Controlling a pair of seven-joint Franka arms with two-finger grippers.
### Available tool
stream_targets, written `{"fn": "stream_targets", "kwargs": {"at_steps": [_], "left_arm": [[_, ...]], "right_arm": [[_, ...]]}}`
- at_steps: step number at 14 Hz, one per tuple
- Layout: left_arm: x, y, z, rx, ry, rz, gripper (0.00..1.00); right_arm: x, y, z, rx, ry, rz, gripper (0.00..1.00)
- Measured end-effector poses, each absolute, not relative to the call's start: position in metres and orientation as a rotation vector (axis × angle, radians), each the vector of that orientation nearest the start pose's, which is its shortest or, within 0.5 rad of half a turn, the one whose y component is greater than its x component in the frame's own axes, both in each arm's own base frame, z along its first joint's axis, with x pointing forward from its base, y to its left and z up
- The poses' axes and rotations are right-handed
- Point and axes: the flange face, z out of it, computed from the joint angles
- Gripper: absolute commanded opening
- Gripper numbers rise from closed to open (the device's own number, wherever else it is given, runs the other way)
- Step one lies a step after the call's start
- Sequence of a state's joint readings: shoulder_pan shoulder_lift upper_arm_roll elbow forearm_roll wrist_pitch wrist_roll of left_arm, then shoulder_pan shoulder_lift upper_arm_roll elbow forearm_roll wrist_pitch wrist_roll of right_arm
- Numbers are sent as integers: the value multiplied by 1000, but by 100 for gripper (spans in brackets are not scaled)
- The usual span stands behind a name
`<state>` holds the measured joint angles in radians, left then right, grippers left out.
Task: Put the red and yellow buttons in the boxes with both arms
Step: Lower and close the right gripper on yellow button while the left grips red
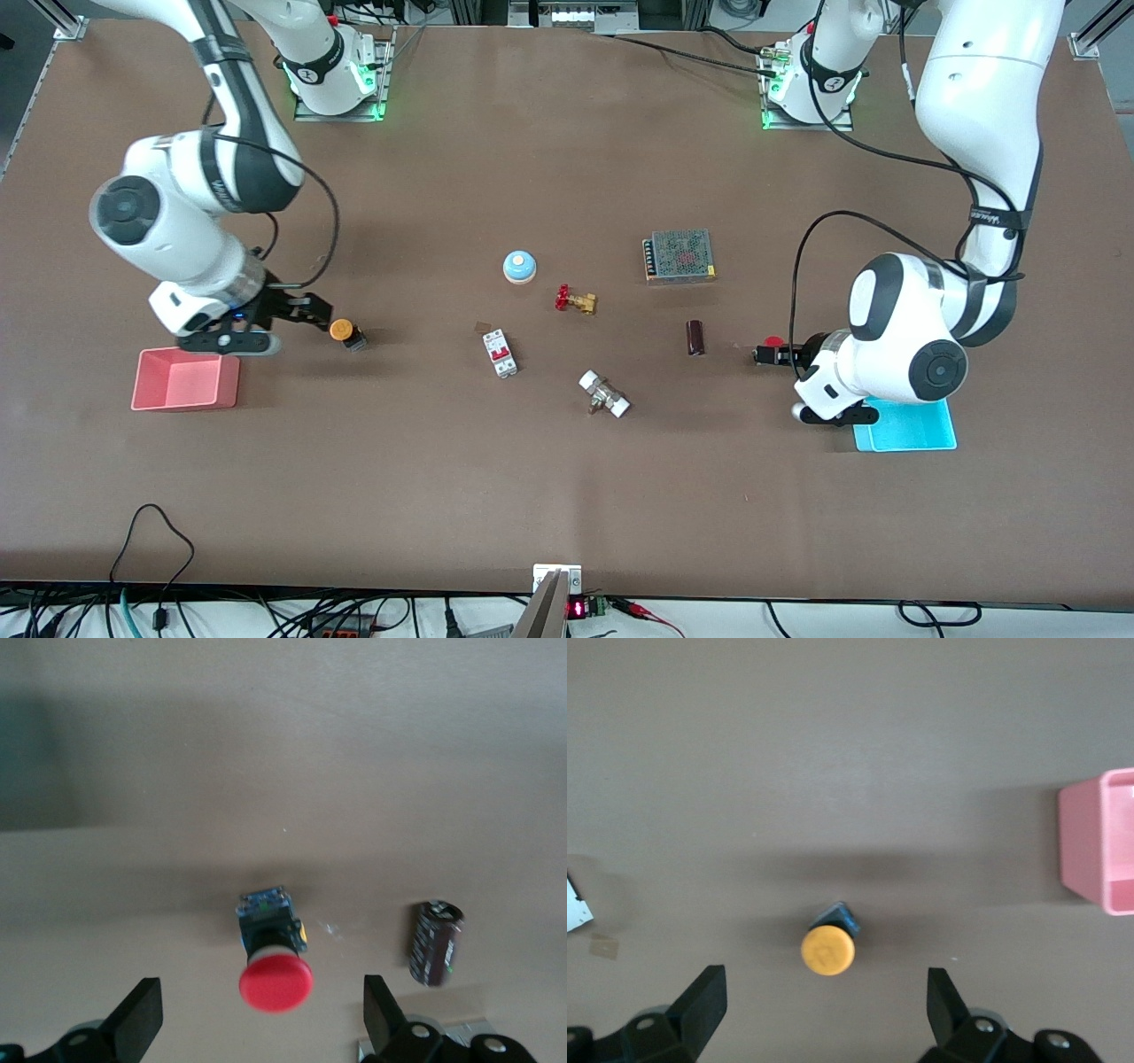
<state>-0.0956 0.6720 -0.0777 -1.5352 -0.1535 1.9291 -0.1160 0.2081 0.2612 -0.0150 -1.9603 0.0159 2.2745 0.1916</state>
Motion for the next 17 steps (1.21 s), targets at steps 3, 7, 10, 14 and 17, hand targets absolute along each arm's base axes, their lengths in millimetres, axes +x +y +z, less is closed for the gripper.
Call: {"fn": "stream_targets", "kwargs": {"at_steps": [3, 7, 10, 14, 17], "left_arm": [[658, -116, 219, -3247, -135, 439, 100], [646, -115, 200, -3232, -201, 446, 100], [638, -117, 196, -3212, -275, 474, 100], [632, -124, 204, -3203, -296, 475, 97], [628, -133, 201, -3203, -274, 471, 87]], "right_arm": [[601, 126, 332, -3122, -25, -100, 100], [603, 126, 298, -3119, -77, -136, 100], [599, 125, 267, -3118, -142, -149, 100], [597, 125, 249, -3121, -201, -123, 100], [596, 126, 241, -3131, -231, -117, 100]]}}
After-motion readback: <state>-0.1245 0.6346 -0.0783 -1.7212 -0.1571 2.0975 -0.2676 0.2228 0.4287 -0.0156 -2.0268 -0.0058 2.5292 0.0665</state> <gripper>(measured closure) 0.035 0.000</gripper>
